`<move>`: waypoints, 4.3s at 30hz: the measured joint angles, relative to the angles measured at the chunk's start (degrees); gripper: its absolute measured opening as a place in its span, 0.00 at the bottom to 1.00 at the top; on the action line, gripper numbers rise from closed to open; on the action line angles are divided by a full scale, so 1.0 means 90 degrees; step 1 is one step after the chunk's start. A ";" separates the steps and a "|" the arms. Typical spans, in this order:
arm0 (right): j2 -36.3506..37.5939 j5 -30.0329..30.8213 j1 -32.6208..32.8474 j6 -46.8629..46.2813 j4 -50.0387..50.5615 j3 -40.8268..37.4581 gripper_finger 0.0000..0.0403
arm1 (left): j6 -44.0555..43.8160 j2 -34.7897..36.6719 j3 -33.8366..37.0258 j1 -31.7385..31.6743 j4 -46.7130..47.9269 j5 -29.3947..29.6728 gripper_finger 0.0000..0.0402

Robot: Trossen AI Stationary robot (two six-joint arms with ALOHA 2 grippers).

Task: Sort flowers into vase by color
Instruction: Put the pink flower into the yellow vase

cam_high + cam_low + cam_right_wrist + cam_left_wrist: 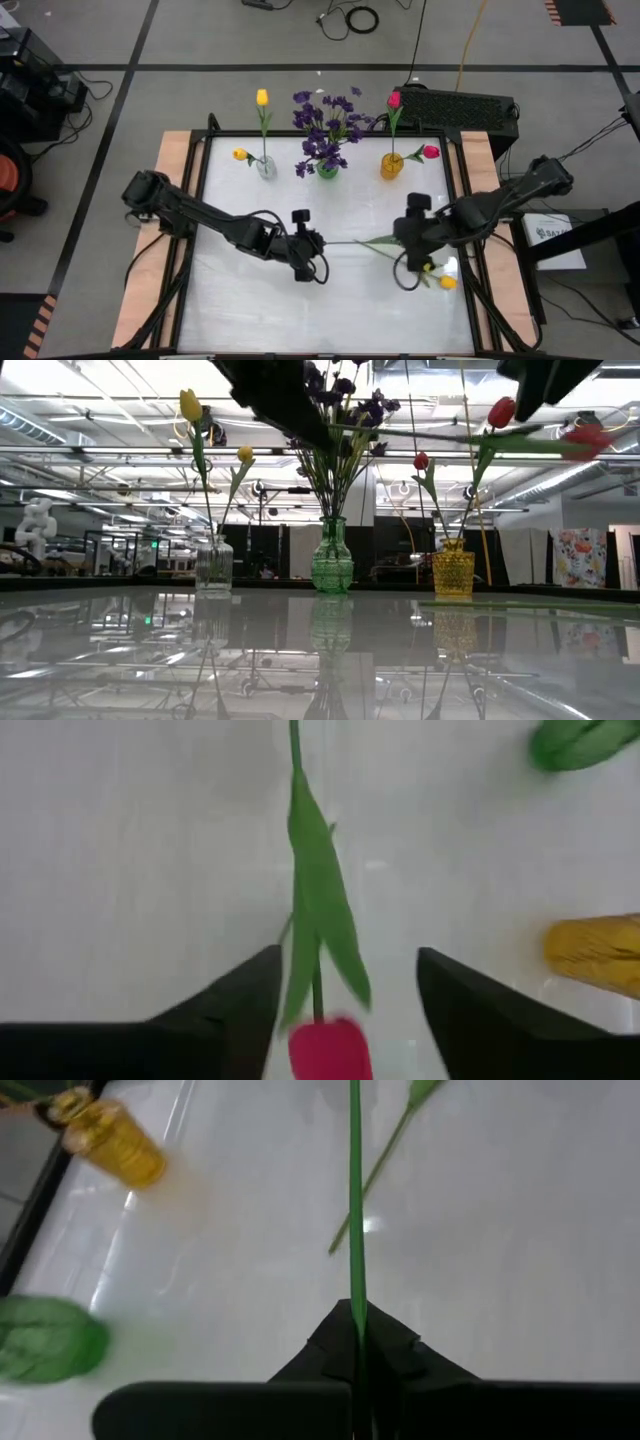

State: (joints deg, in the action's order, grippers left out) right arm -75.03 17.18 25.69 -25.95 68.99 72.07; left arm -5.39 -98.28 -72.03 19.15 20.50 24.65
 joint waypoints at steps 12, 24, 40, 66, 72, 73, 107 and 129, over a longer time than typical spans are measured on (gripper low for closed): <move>0.2399 0.1456 0.0771 -0.0798 -0.0013 -0.0574 0.67 | -0.0850 0.1188 0.0002 0.0816 0.1773 0.0690 0.01; 0.3395 0.1421 0.0909 0.0469 -0.5222 -0.3735 0.64 | 0.0042 0.2072 0.0002 0.1874 0.0348 0.2883 0.01; 0.2330 0.0740 0.0650 0.4667 -1.3405 -0.4360 0.64 | 0.2357 0.1223 0.0002 0.0694 -0.3960 0.0981 0.01; 0.2012 0.0441 0.0518 0.5177 -1.3216 -0.3776 0.05 | 0.2354 0.0547 0.0002 -0.0089 -0.4943 0.0232 0.01; 0.2054 0.0929 0.0518 0.5157 -1.3169 -0.3776 0.03 | 0.2312 0.0547 0.0002 -0.0089 -0.4586 0.0237 0.07; 0.2082 0.1026 0.0518 0.5158 -1.3155 -0.3776 0.02 | 0.2304 0.0547 0.0002 -0.0084 -0.4481 0.0258 0.10; 0.2805 0.3606 -0.2637 0.3260 -0.4712 0.0420 0.00 | 0.0195 0.0913 -0.0002 0.0010 -0.0362 0.1015 0.67; 0.0793 0.2882 -0.4141 0.1949 -0.2918 0.0410 0.00 | 0.0193 0.0913 -0.0002 0.0093 -0.0555 0.0715 0.67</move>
State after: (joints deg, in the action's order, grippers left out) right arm -67.89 43.11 -11.58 -8.41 42.73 75.77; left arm -3.66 -90.06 -72.05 19.99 15.51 31.09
